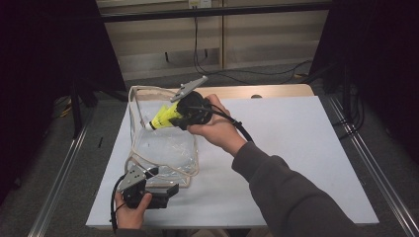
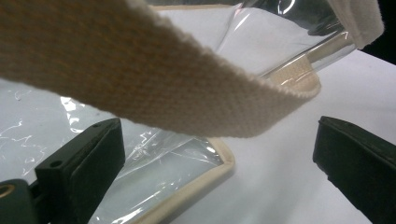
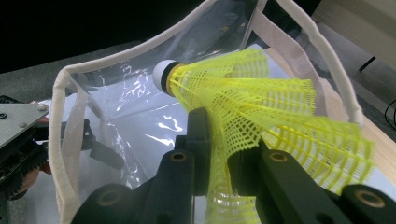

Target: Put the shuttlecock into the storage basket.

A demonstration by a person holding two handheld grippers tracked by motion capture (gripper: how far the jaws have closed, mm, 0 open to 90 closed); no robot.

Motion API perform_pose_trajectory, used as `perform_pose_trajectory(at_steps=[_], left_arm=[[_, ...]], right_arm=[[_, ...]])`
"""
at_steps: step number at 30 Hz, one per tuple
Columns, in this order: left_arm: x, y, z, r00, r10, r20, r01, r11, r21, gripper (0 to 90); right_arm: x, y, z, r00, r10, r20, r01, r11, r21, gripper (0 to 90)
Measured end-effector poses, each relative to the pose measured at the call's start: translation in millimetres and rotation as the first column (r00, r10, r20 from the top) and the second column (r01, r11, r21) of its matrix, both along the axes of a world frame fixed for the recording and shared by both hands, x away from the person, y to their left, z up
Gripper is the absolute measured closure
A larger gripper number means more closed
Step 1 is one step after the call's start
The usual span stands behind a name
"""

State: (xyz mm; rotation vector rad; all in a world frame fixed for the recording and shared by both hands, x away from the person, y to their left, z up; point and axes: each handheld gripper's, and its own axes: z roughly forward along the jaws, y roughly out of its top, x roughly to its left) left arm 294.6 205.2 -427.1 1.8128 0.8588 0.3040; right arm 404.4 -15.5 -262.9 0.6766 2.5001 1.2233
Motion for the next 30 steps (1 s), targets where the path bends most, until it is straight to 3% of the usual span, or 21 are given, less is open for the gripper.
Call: perform_pose_trajectory(at_steps=[30], left_arm=[[0.2,0.4,-0.2,1.0,-0.006,-0.003,0.006,1.0,-0.006,2.2]], right_arm=[[1.5,28.3,-15.2,0.9993,0.037,-0.008,-0.038,0.999,-0.037,80.5]])
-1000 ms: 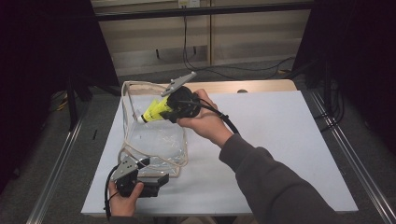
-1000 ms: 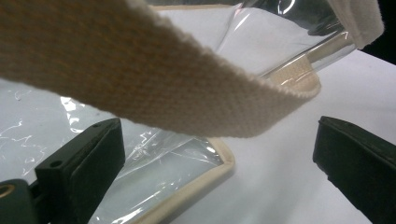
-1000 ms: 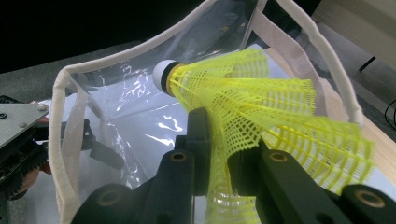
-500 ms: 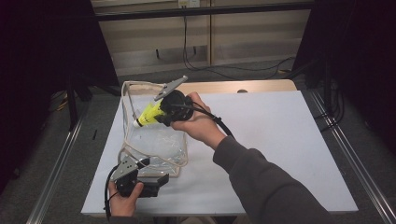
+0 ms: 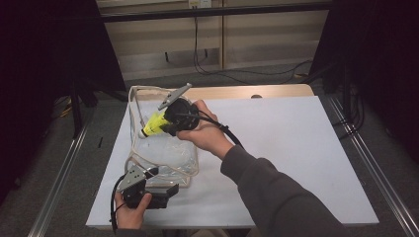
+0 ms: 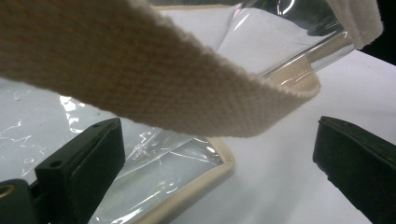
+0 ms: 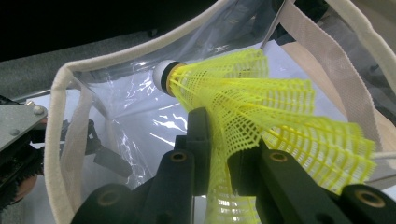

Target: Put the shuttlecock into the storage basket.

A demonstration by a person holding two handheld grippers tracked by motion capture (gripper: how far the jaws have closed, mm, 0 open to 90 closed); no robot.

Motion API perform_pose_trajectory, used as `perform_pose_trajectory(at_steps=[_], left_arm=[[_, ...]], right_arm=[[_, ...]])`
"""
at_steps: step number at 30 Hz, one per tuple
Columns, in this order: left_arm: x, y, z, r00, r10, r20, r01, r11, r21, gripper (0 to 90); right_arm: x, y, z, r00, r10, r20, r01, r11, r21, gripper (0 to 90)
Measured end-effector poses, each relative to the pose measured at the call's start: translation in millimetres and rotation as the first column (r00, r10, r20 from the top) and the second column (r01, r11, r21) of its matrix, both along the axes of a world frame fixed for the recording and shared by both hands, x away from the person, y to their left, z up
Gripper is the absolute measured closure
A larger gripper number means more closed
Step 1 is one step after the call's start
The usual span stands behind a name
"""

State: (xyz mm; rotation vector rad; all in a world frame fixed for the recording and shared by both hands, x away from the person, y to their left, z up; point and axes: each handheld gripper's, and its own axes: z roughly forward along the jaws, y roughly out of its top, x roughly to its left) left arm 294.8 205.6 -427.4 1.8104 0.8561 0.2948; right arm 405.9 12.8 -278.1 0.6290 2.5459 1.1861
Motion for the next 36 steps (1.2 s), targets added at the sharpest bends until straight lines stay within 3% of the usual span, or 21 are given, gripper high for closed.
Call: perform_pose_trajectory(at_steps=[36], left_arm=[[0.0,0.2,0.0,1.0,-0.001,-0.001,0.001,1.0,-0.005,2.2]], right_arm=[[4.5,24.3,-18.8,0.9993,0.003,-0.038,-0.004,1.0,-0.029,80.3]])
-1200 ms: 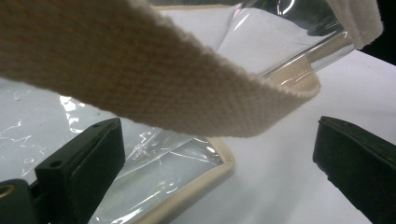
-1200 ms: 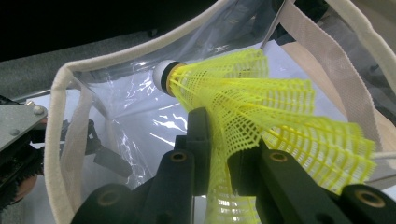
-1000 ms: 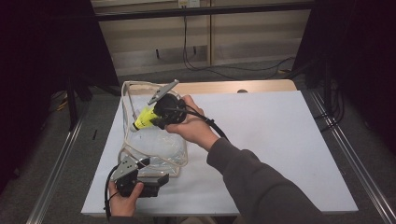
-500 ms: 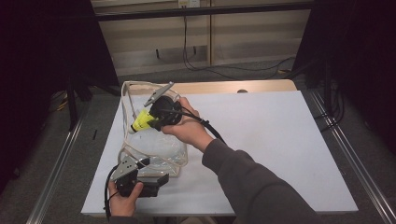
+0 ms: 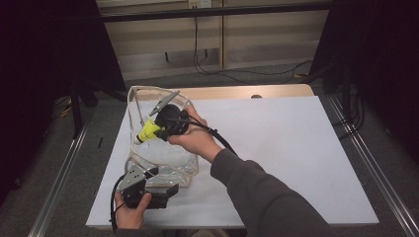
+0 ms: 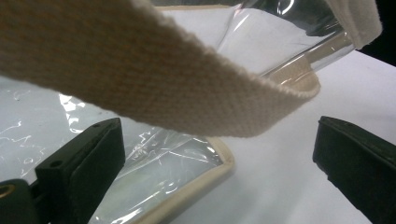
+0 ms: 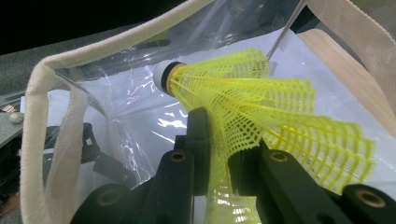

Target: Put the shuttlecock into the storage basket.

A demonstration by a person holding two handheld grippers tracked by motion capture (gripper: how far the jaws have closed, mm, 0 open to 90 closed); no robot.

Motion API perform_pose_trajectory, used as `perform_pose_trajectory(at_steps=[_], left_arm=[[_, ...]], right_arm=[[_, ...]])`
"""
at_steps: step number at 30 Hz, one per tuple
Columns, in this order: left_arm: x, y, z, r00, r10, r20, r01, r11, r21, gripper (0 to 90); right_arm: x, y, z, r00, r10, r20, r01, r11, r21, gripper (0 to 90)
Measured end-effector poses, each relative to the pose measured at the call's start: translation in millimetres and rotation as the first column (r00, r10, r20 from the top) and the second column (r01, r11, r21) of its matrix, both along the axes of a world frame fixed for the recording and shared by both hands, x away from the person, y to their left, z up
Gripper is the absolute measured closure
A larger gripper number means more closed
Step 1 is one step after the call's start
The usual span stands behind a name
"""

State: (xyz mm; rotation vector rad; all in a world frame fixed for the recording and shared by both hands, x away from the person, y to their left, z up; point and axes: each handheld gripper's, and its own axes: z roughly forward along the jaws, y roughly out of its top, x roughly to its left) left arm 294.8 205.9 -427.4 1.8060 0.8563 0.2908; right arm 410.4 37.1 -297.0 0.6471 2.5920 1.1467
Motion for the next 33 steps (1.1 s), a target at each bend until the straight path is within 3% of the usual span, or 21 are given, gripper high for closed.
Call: perform_pose_trajectory(at_steps=[33], left_arm=[[-0.4,0.2,0.0,1.0,-0.001,0.001,0.001,1.0,0.001,2.2]], right_arm=[[4.0,15.5,-16.5,0.9988,-0.008,-0.048,0.008,1.0,-0.009,80.0]])
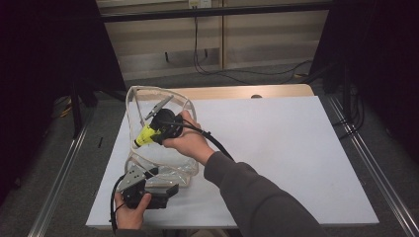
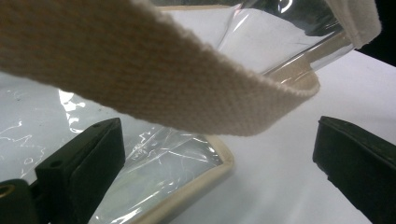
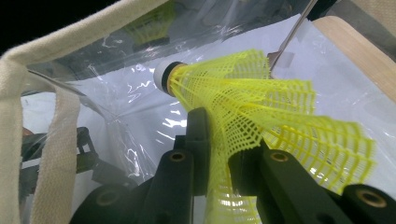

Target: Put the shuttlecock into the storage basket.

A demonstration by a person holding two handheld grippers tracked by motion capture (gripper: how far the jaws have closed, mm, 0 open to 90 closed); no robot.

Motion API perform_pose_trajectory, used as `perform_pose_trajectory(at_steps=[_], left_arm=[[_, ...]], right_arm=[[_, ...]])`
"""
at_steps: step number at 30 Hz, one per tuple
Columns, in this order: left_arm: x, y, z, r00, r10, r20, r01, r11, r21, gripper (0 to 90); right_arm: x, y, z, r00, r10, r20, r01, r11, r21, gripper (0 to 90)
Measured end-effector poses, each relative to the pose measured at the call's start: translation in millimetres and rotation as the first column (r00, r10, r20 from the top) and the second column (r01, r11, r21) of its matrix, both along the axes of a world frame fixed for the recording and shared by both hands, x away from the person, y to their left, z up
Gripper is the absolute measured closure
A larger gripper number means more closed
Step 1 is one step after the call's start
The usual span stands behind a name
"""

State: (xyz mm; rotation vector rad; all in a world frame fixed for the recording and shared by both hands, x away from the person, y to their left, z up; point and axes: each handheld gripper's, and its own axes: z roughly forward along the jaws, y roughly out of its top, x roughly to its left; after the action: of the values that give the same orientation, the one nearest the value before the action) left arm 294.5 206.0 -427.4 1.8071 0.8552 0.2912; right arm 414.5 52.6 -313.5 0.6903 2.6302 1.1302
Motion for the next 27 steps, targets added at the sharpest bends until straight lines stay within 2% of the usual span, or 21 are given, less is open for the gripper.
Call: perform_pose_trajectory(at_steps=[11,27], left_arm=[[0.0,0.0,-0.2,1.0,-0.003,-0.003,0.003,1.0,0.006,2.2],[-0.2,0.0,0.0,1.0,-0.001,0.0,0.001,1.0,0.001,2.3]], right_arm=[[-0.2,4.6,-4.3,1.0,0.003,-0.006,-0.003,1.0,-0.02,79.8],[-3.8,6.2,-1.5,0.9999,0.009,-0.007,-0.009,1.0,-0.015,79.8]])
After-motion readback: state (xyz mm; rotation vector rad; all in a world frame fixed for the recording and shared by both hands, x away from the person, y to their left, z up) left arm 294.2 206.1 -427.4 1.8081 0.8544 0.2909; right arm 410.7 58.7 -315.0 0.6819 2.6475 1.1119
